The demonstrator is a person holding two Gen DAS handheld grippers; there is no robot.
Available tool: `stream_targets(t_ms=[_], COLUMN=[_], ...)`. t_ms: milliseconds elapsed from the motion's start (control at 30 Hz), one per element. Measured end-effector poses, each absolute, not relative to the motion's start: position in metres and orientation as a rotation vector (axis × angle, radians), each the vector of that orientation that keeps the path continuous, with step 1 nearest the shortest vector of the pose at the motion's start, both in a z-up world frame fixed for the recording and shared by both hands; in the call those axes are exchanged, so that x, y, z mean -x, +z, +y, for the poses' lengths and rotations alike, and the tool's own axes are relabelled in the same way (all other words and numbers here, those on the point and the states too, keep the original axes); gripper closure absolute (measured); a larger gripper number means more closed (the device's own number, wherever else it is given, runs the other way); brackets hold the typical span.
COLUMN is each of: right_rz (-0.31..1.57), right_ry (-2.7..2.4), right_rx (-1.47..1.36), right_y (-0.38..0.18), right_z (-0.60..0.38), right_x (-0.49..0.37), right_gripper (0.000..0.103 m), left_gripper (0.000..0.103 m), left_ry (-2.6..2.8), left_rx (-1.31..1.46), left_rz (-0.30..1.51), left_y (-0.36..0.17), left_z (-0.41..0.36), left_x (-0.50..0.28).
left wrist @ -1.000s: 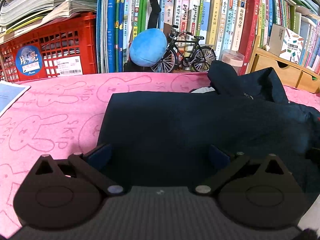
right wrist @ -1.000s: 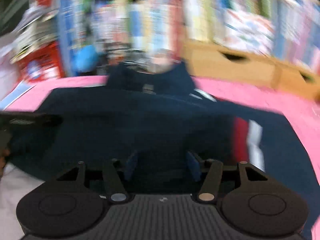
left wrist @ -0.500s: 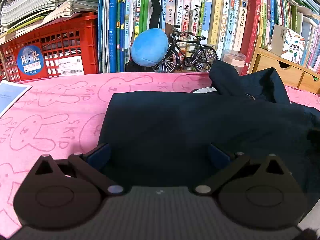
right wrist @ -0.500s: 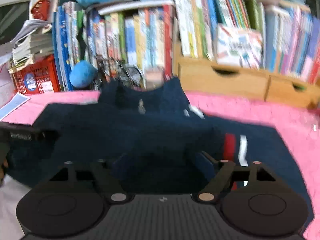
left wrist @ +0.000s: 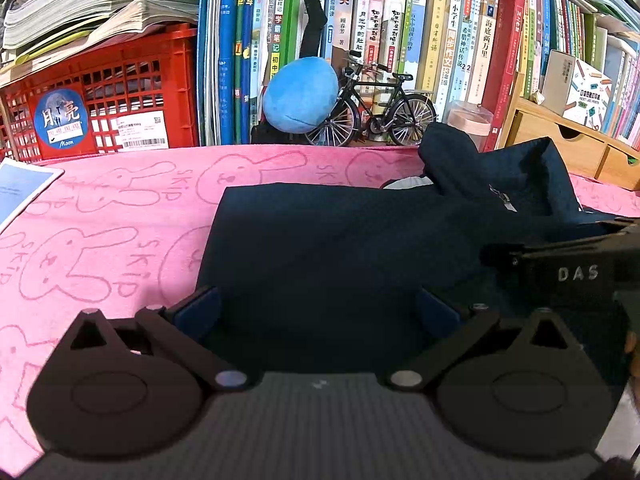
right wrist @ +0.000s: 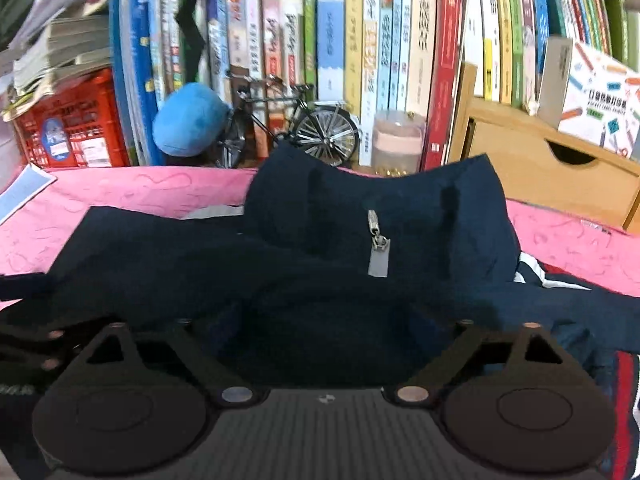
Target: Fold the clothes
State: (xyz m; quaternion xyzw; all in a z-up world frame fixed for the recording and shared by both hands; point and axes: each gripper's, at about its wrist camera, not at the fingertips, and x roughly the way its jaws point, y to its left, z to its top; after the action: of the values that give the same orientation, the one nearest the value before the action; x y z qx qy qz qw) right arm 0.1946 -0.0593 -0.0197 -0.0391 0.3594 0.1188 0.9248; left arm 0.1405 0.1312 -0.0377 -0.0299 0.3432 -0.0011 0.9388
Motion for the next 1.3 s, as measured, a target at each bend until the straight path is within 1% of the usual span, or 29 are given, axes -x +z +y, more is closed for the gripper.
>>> stream_targets(t_ms=[67,133,233,433,500,533,567,667,767,833,900,933,1067,1167,1200,1300], right_rz=[0.762,0.756,0.720,0.689,0.715,0.713,0.710,0.728,0.748,0.698,0.652,0.650,0.676,0.713,0.732,0.727], right_ry=[0.230,0.249,0.330,0.320,0.285,0.294,0.304,0.263,0.246,0.256,0.260,0.256,0.217,0.163,0.143,0.121], right_rx=[0.082,0.077,0.057,0.202,0.153,0.076,0.047,0.076,0.087,0.117,0.149,0.147,0.065,-0.039,-0.054,-0.010], right_y=[-0.015,-0.009,0.001,-0.003,-0.014,-0.021,-0.024,-0.024,-0.012,-0.002,0.007,0.007,0.001,-0.011,-0.016,-0.016], right_z=[-0.060,-0.063,-0.075,-0.102,-0.122,-0.135,-0.140,-0.129,-0.125,-0.130,-0.138,-0.145,-0.177,-0.205,-0.212,-0.220], right_x=[-0.193,-0.179,-0.146,-0.095,-0.095,-0.096,-0.096,-0.097,-0.091,-0.076,-0.061,-0.059,-0.057,-0.061,-0.065,-0.054], right_gripper=[0.009,0.012,0.013,0.009,0.003,0.000,0.000,0.000,0.005,0.005,0.000,0.000,0.000,0.000,0.000,0.001], left_gripper=[0.000,0.000,0.000,0.000,0.000,0.000,0.000,0.000,0.000,0.000,0.000,0.000,0.000,0.000,0.000,0.000], left_ry=[-0.002,-0.003,-0.003,-0.003,-0.003,-0.002,-0.005,0.013,0.045,0.052,0.022,0.000,0.019,0.063,0.060,0.080], left_rx=[0.062,0.063,0.063,0.064,0.064,0.063,0.063,0.062,0.059,0.069,0.103,0.125,0.051,-0.004,0.042,0.046], left_rz=[0.700,0.700,0.700,0.700,0.700,0.700,0.700,0.700,0.705,0.698,0.691,0.688,0.696,0.746,0.734,0.755], left_y=[-0.038,-0.038,-0.038,-0.038,-0.038,-0.038,-0.038,-0.037,-0.033,-0.026,-0.018,-0.015,-0.015,-0.031,-0.032,-0.024], left_z=[0.131,0.131,0.131,0.131,0.131,0.131,0.132,0.133,0.134,0.134,0.136,0.138,0.134,0.135,0.141,0.141], left_x=[-0.140,-0.140,-0.141,-0.140,-0.140,-0.140,-0.141,-0.139,-0.128,-0.113,-0.094,-0.085,-0.065,-0.064,-0.062,-0.054])
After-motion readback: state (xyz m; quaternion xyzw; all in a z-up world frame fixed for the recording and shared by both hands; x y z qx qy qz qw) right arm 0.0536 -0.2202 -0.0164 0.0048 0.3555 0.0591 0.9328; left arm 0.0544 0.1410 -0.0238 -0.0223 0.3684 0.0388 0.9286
